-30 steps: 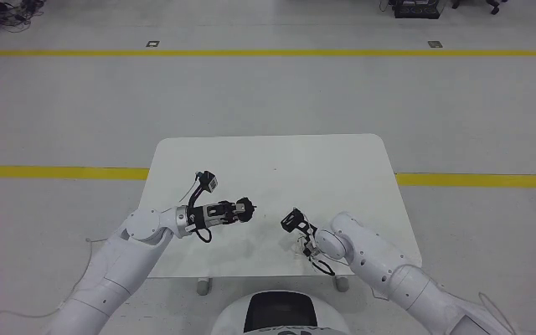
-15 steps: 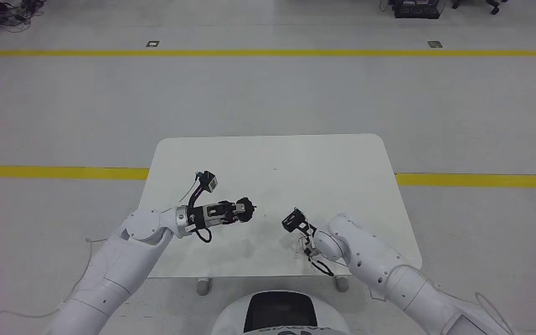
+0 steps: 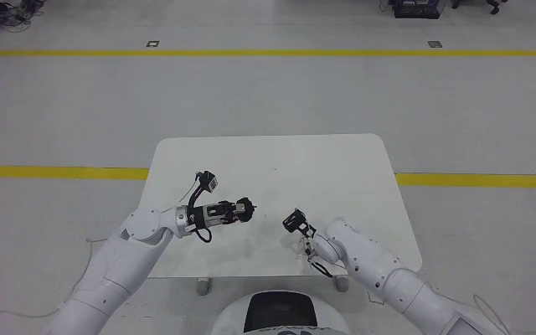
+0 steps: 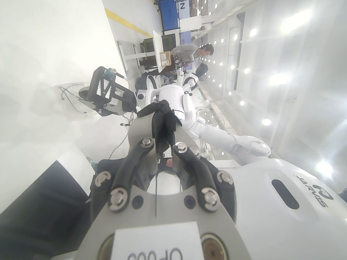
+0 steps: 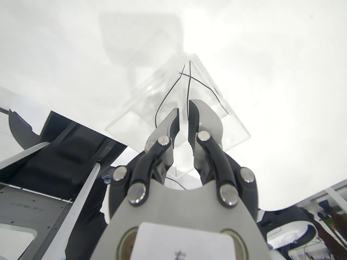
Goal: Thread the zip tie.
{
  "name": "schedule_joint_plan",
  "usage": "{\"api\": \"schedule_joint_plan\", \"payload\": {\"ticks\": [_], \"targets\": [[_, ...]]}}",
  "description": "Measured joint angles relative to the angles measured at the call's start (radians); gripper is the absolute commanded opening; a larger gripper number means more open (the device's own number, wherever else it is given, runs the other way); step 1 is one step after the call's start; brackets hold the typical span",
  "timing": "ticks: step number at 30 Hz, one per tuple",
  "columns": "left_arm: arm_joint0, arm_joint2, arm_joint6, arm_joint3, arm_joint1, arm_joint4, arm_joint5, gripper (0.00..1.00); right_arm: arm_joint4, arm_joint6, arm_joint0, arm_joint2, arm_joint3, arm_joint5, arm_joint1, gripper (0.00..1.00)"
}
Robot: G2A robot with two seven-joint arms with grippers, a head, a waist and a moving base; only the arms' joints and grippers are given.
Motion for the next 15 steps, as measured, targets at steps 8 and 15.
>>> {"api": "schedule_joint_plan", "payload": {"ticks": [8, 15], "targets": [[0.0, 0.0, 0.0, 0.0, 0.0, 0.0, 0.0, 0.0, -0.008, 0.0, 0.001, -0.005, 0.025, 0.003, -0.012, 0.07], [0.0, 0.0, 0.0, 0.0, 0.0, 0.0, 0.0, 0.0, -0.011, -0.006, 0.005, -0.008, 0.052, 0.01, -0.024, 0.0]]}}
